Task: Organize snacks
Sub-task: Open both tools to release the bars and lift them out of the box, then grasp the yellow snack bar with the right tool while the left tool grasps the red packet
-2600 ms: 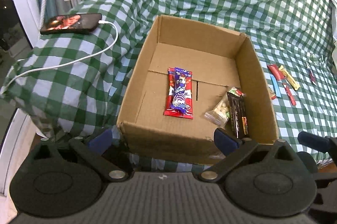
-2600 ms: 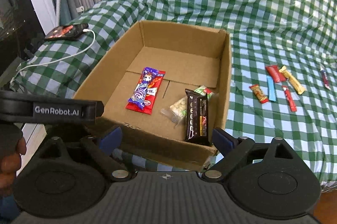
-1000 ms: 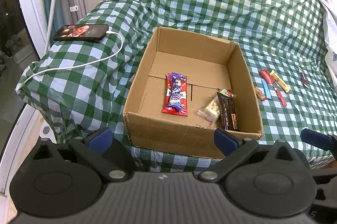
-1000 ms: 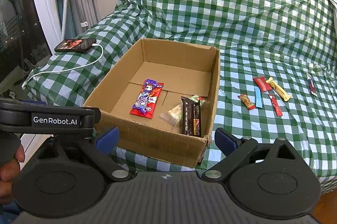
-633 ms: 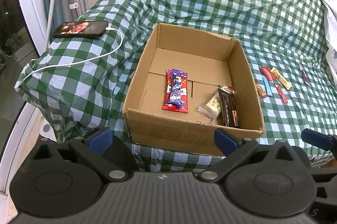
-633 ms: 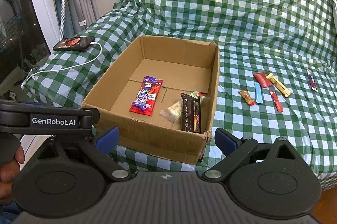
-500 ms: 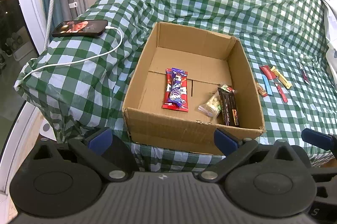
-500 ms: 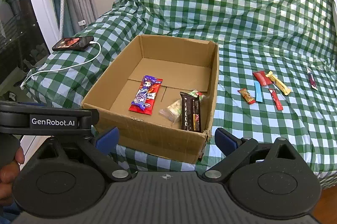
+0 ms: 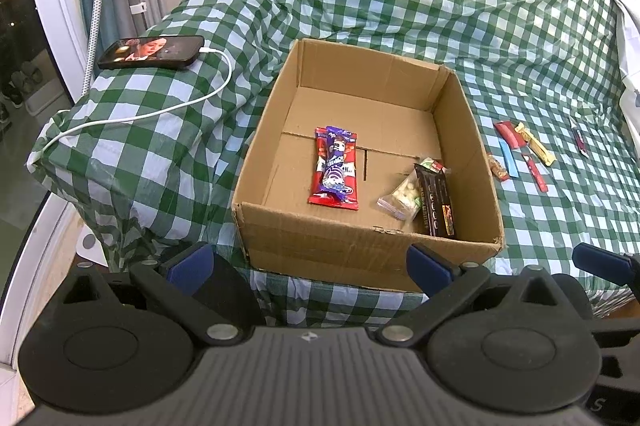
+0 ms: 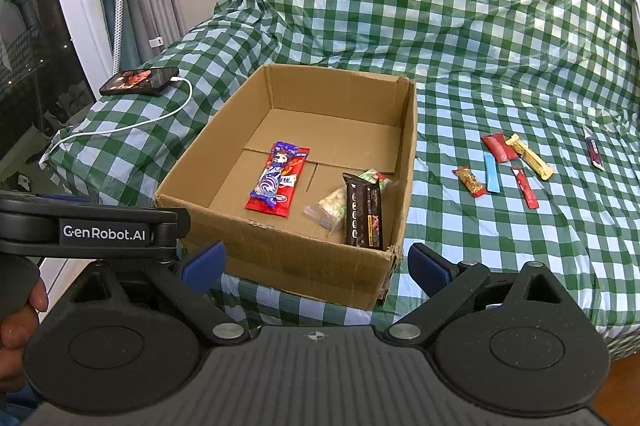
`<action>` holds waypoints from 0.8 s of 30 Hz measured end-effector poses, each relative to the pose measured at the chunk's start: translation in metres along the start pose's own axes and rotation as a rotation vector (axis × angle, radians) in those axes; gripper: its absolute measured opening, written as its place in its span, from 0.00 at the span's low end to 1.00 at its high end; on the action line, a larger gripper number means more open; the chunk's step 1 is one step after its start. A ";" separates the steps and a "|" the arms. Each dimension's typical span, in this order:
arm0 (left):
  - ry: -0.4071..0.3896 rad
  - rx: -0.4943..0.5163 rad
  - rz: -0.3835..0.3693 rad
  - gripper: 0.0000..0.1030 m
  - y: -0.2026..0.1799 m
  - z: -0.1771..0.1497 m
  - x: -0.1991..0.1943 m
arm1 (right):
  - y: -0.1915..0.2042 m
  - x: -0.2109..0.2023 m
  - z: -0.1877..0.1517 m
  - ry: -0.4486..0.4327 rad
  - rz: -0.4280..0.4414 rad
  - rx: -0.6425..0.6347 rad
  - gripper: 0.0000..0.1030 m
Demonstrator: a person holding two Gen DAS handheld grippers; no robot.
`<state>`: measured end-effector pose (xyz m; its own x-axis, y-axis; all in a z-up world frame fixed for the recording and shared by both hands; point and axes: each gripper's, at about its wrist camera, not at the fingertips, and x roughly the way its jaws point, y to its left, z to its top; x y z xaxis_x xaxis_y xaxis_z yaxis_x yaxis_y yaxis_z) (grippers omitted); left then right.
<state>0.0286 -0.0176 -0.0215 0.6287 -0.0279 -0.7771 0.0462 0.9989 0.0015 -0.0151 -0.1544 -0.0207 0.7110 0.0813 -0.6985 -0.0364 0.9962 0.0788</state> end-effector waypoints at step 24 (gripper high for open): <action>0.064 0.134 -0.085 1.00 -0.122 0.067 0.033 | -0.146 -0.006 -0.006 -0.090 -0.198 0.234 0.95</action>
<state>0.0954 -0.1432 -0.0054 0.5679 -0.1056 -0.8163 0.2027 0.9791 0.0144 -0.0182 -0.2997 -0.0321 0.7480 -0.1268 -0.6515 0.2639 0.9575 0.1167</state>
